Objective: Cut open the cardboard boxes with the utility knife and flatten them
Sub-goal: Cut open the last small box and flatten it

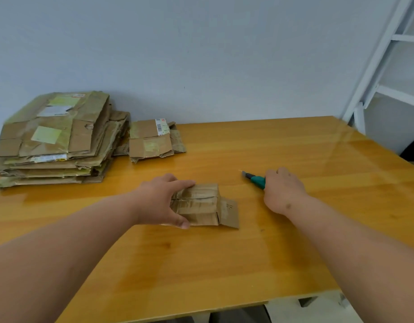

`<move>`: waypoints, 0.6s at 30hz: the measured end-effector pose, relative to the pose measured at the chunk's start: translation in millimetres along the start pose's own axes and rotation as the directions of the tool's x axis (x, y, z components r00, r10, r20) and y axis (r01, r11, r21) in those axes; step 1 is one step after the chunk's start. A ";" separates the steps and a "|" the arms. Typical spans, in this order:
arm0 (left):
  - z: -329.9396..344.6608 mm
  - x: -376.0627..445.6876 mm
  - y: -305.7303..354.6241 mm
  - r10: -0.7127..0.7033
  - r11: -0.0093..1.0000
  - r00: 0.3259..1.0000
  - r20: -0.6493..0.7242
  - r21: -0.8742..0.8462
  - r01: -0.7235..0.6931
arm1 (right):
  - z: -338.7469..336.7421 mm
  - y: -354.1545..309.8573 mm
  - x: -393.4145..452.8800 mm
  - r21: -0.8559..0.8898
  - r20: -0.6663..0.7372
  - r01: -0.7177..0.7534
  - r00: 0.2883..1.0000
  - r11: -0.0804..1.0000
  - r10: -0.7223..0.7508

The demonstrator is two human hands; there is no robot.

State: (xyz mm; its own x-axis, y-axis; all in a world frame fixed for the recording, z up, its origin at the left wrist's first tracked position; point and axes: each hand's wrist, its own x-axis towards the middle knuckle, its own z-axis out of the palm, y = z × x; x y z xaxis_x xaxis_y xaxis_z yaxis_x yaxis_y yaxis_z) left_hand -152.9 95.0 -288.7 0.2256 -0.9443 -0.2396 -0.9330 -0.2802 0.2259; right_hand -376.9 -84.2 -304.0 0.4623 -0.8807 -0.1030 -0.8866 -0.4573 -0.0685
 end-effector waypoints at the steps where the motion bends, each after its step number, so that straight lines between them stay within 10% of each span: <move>1: 0.5 -0.4 0.2 -0.001 1.000 1.000 -0.011 -0.019 0.001 | -1.6 -0.5 -2.5 0.061 0.006 0.023 1.000 0.998 -0.024; 8: 3.8 -4.6 -5.5 -0.087 0.951 0.996 0.030 -0.294 0.092 | -43.7 -37.9 -22.6 0.309 -0.053 0.404 0.911 0.861 -0.408; 12: -2.8 -11.8 -18.8 -0.069 0.807 0.976 0.206 -0.563 0.176 | -60.1 -73.4 -37.8 0.185 0.094 0.578 0.794 0.795 -0.600; 18: 0.6 -14.9 -32.3 -0.131 0.870 0.986 0.102 -0.465 0.163 | -65.4 -103.7 -44.5 -0.052 0.188 0.630 0.768 0.775 -0.612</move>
State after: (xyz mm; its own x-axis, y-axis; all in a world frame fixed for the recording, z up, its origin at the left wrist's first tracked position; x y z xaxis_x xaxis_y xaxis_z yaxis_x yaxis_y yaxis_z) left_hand -126.3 118.3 -293.0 0.3159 -0.8772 -0.3617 -0.6448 -0.4781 0.5964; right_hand -306.4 -5.6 -227.3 0.9004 -0.3732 -0.2234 -0.3961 -0.9158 -0.0666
